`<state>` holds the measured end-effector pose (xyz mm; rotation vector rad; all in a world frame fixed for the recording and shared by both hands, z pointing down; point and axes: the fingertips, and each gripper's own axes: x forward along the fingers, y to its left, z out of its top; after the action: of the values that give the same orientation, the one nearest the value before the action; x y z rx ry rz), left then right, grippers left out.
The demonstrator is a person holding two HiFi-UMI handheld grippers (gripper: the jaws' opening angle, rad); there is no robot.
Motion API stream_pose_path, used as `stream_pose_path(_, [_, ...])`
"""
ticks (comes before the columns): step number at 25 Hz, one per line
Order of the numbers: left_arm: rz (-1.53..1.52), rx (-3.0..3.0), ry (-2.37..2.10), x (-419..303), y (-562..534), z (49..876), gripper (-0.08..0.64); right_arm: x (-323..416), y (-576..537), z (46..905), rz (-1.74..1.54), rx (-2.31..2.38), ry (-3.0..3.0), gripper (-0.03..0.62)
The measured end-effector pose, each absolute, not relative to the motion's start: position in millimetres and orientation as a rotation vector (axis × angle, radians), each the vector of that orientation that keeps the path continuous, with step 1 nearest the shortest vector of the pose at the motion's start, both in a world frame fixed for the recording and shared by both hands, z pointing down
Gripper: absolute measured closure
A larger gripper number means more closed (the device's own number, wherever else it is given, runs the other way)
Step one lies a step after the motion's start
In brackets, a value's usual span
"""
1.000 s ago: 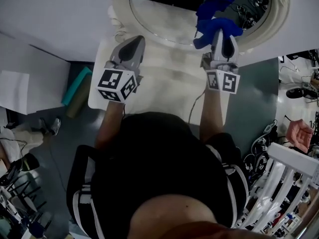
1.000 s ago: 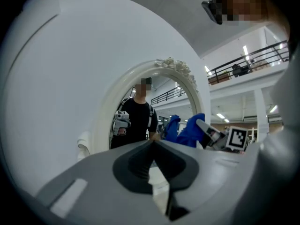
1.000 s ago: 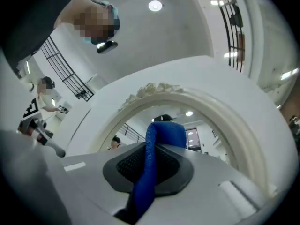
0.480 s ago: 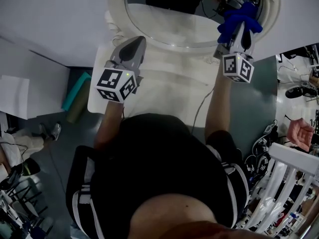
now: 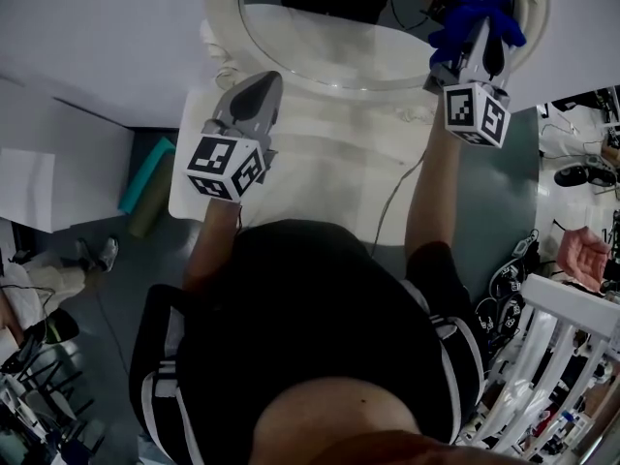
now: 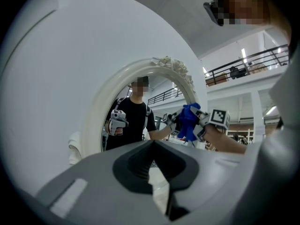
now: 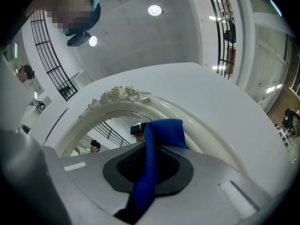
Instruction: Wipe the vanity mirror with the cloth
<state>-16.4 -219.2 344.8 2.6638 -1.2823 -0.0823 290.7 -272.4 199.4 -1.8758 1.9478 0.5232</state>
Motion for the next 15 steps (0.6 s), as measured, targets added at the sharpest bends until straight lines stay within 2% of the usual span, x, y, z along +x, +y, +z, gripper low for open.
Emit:
stream_pose_path(10, [-0.098, 2.631, -1.311, -25, -221, 347, 0.552, 232, -284, 131, 0.779, -1.826, 2.208, 0.560])
stream_pose_path(15, [-0.093, 2.610, -1.322, -28, -222, 355, 0.552, 195, -291, 143, 0.981, -1.762, 2.468, 0.561])
